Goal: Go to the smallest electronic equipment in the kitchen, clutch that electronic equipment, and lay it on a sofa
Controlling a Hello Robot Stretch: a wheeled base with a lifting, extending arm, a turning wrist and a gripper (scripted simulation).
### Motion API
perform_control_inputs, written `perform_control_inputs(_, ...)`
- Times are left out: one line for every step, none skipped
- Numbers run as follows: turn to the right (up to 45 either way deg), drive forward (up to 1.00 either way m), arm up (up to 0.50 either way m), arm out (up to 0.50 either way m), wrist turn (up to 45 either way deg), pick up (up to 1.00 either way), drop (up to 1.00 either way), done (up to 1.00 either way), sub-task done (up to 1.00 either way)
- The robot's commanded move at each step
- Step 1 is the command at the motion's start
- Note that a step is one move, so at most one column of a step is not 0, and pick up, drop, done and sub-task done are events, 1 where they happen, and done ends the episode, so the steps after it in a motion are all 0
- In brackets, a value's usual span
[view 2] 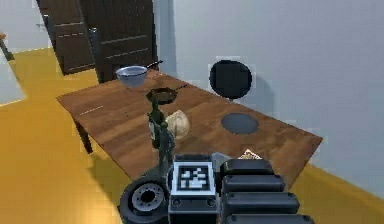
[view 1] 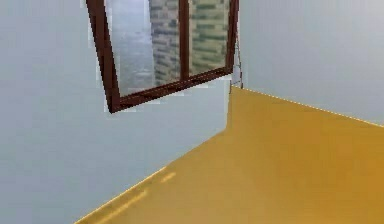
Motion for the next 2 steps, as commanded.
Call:
perform_control_inputs(39.0, 0.0, 0.0, 0.0, 0.0, 0.0, 0.0, 0.0, 0.0)
perform_control_inputs(0.0, 1.0, 0.0, 0.0, 0.0, 0.0, 0.0, 0.0, 0.0)
